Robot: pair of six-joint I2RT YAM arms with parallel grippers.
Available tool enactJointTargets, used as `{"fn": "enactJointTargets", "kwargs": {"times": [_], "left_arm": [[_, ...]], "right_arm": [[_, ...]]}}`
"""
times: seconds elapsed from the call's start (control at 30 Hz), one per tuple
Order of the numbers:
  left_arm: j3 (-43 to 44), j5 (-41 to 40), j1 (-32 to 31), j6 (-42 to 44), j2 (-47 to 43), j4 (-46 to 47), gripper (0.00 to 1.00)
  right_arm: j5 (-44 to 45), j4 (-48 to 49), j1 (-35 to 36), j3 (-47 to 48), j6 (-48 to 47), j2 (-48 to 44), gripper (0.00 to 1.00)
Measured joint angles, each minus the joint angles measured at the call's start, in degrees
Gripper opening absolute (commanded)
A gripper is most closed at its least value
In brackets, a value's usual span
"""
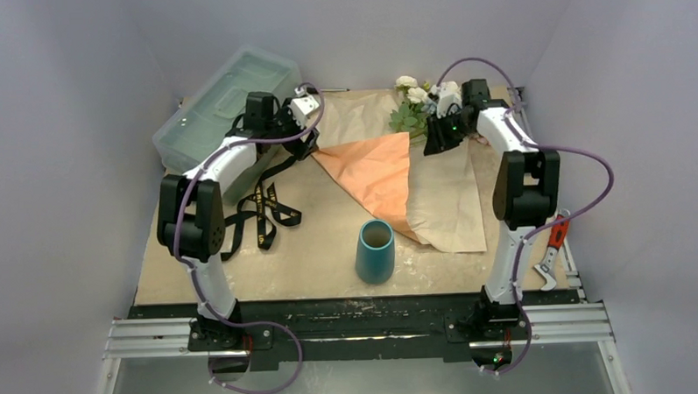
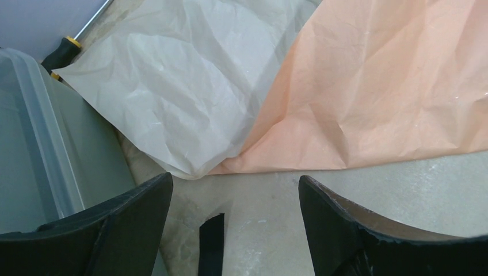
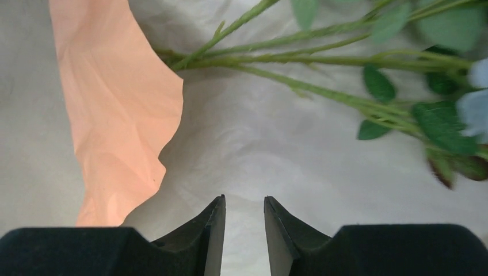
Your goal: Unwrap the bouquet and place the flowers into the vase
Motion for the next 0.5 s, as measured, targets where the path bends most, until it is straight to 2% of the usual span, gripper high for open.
{"fn": "enactJointTargets", "kwargs": {"times": [0.1, 0.27, 0.5], "left_arm": [[-1.9, 0.7, 0.0, -2.4, -1.7, -0.1, 0.80], [-4.3, 1.6, 0.0, -6.9, -5.4, 0.0, 0.80], [-6.3, 4.7, 0.6, -19.5, -11.7, 1.5, 0.82]], "right_arm": [[-0.5, -0.2, 2.7, -2.1, 0.0, 2.8, 0.30], [-3.2, -1.4, 5.3, -2.8, 0.0, 6.1, 0.31], [-13.9, -5.3, 9.0, -2.6, -2.5, 6.7, 0.45]]}}
